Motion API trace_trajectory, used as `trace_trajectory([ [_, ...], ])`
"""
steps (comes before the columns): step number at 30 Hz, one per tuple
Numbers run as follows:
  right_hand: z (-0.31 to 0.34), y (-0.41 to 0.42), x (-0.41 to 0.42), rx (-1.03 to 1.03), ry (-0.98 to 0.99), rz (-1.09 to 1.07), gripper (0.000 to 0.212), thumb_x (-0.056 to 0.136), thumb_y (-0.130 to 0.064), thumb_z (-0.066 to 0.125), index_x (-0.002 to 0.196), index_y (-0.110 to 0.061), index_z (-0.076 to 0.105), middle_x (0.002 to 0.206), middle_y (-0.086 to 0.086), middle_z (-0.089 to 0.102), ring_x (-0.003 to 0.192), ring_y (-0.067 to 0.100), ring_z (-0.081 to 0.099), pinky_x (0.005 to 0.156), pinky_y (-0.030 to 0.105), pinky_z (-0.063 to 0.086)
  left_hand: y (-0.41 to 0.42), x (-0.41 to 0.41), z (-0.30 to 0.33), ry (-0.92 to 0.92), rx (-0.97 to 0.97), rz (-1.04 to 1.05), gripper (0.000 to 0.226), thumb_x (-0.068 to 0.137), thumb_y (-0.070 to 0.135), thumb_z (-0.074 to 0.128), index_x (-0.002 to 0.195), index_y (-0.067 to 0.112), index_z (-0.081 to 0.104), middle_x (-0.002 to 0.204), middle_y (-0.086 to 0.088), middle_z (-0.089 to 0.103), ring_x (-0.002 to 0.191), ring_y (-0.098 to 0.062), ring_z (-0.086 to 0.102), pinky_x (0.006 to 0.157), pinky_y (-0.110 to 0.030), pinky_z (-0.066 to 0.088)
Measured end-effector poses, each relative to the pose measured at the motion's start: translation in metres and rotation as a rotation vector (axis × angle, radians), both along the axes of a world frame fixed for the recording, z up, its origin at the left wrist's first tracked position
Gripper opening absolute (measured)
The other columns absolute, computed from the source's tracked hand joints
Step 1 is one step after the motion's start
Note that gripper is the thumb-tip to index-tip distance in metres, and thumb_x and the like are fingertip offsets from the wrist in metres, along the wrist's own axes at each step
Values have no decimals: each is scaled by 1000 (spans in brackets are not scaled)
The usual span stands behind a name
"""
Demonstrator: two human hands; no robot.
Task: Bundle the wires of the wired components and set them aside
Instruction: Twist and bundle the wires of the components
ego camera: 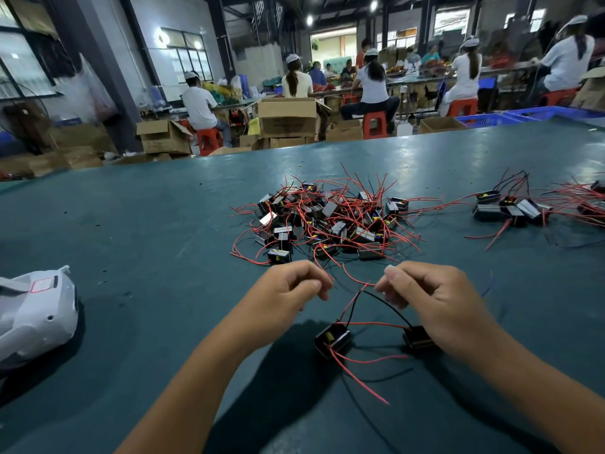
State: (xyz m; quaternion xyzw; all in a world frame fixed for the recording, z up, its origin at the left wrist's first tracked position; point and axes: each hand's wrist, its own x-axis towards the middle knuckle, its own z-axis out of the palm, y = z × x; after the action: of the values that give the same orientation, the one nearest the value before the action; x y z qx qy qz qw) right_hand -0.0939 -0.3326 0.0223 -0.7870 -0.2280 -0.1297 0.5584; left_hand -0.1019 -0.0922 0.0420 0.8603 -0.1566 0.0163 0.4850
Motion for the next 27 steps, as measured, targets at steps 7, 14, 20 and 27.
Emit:
trace_trajectory([
  [7,-6,-5,6,-383,43,73,10,87,-22,73,90,-31,69,84,-21,70,77,-3,65,69,8,46,-2,2,-18,-9,249,7,3,94,29,68,91,31,69,81,26,66,60,2,48,59,-11,39],
  [14,-4,-3,5,-527,10,241,8,84,-32,75,88,-31,69,79,-17,70,70,0,63,63,12,45,-22,6,-27,-34,114,53,16,91,34,72,105,27,71,86,15,71,68,-8,59,71,-27,53],
  [20,-2,-5,4,-533,-63,193,12,88,-19,68,89,-30,70,81,-19,69,78,2,64,69,15,47,-24,8,-28,14,-2,8,6,94,20,67,99,21,70,81,3,74,71,-7,66,70,-28,54],
  [27,-5,-3,5,-380,38,157,5,90,-31,68,86,-33,68,65,-1,61,56,4,49,58,24,41,-24,7,-25,84,-94,92,13,98,18,61,89,14,69,72,3,73,55,-6,50,56,-21,42],
])
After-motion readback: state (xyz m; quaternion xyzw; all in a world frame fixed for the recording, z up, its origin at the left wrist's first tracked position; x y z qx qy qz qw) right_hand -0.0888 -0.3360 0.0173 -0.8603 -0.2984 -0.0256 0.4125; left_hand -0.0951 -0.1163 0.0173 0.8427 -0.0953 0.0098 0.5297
